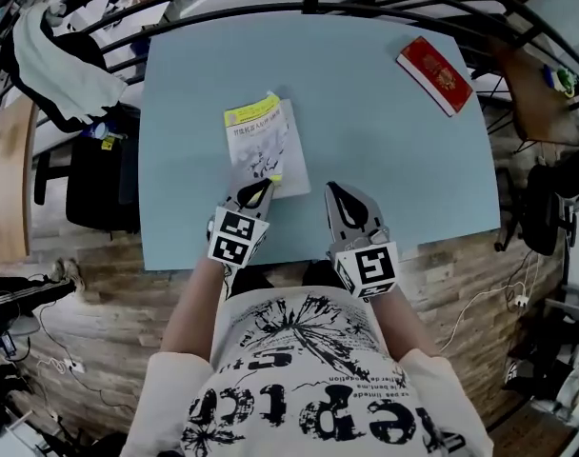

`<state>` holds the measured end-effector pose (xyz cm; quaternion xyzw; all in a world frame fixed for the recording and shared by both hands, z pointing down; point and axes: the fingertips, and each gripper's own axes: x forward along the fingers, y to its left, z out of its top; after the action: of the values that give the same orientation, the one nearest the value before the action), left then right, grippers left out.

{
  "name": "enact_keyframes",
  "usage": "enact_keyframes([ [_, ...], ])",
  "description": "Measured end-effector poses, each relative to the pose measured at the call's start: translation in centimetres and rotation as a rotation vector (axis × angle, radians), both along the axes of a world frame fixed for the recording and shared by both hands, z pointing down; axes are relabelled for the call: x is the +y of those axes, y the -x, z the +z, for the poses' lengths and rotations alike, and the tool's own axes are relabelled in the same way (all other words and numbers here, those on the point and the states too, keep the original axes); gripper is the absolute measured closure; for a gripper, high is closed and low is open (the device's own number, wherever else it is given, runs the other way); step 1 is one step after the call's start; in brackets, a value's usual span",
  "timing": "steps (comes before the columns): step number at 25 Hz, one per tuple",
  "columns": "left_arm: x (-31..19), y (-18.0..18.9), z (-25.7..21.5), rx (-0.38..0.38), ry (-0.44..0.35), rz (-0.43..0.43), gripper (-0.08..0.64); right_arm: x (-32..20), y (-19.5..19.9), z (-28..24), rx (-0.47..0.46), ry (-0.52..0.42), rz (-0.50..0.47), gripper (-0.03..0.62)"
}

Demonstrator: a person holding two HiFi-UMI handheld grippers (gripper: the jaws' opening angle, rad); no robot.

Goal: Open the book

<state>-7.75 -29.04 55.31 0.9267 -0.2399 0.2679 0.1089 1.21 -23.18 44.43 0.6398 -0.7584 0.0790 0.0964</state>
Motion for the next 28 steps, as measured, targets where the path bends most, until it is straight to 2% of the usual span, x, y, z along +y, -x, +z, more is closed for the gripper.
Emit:
enact_keyframes([
  [6,-1.0,5.5,-3.0,0.071,-0.063,-0.155,0.535,-1.1,3.9,-0.7,0.006,-0.022,-0.091,0.581],
  [12,-1.6,12.2,-2.3,0.102,-0.017,-0.329,0.535,-2.0,8.0,-0.8,0.019,-0.021,-0.165,0.581],
  [17,-1.8,17.3,-0.2,0.071,0.011,-0.448,0.535,-2.2,10.8,-0.3,0.026,-0.011,-0.202,0.581],
  [23,-1.8,21.0,3.8,0.013,0.055,-0.517,0.535,-2.1,13.1,1.6,0.009,0.028,-0.201,0.581],
  [28,-2.0,22.7,7.4,-0.011,0.138,-0.566,0.535,-2.0,14.4,3.5,-0.005,0.060,-0.189,0.581],
])
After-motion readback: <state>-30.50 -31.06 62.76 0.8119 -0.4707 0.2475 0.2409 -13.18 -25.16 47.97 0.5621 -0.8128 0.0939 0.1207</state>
